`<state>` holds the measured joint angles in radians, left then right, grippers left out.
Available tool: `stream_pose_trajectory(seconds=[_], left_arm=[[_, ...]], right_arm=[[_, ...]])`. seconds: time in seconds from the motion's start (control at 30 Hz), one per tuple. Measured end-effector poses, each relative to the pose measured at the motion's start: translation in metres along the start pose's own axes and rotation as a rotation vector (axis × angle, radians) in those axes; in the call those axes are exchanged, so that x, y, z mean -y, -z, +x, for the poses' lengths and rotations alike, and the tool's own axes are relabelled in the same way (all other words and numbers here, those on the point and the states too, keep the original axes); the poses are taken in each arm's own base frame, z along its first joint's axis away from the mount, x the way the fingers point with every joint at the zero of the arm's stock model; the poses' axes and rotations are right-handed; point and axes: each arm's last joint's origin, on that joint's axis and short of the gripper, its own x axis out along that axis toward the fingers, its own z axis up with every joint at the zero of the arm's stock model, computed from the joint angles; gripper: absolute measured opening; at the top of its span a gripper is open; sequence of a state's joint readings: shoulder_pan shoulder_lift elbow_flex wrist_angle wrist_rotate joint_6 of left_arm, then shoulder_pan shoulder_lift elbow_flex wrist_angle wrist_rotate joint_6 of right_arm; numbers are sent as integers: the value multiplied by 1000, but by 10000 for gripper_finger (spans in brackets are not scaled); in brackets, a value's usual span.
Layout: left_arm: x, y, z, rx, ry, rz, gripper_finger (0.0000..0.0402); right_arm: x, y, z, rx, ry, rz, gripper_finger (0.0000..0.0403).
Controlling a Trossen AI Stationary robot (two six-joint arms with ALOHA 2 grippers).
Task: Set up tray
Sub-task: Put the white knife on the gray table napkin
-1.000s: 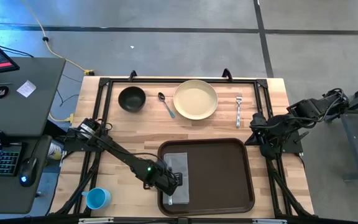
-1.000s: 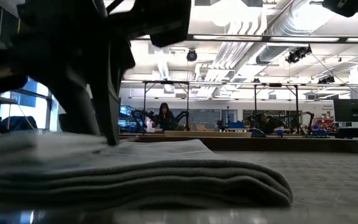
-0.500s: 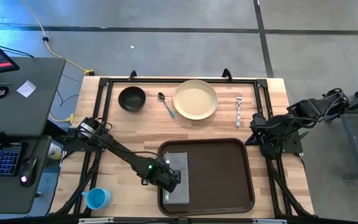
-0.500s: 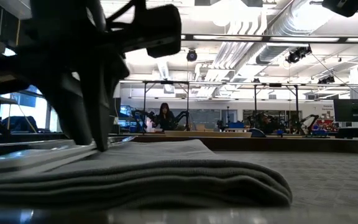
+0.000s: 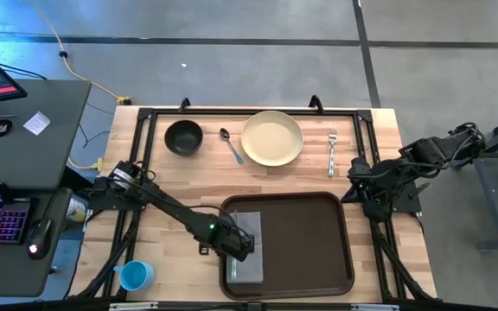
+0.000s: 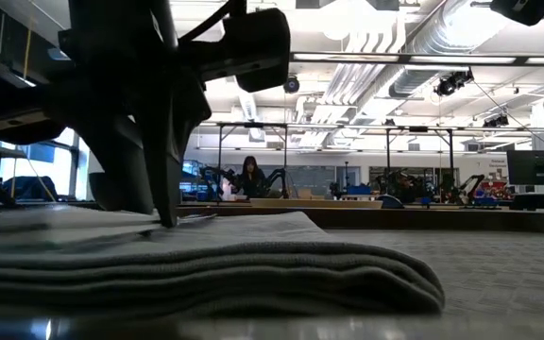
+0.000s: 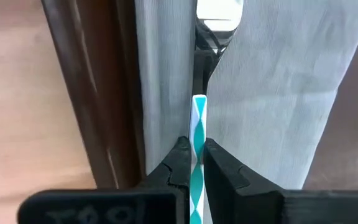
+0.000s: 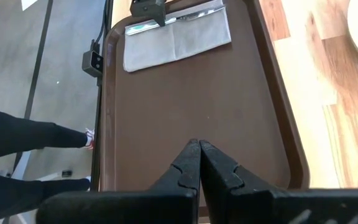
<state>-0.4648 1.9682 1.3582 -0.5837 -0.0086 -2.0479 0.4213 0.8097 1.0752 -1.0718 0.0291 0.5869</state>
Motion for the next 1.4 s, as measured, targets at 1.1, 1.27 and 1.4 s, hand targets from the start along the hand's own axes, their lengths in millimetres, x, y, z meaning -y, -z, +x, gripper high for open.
stream_pose_trajectory(seconds=[1.1, 1.27, 1.4], left_arm=[[-5, 6, 0, 2, -15, -56, 66], [-4, 6, 0, -1, -10, -56, 104], [-4, 7, 0, -3, -6, -56, 138]], right_arm=[[1, 0, 0, 6, 24, -46, 0], [1, 0, 0, 4, 21, -37, 0], [1, 0, 0, 2, 18, -34, 0]])
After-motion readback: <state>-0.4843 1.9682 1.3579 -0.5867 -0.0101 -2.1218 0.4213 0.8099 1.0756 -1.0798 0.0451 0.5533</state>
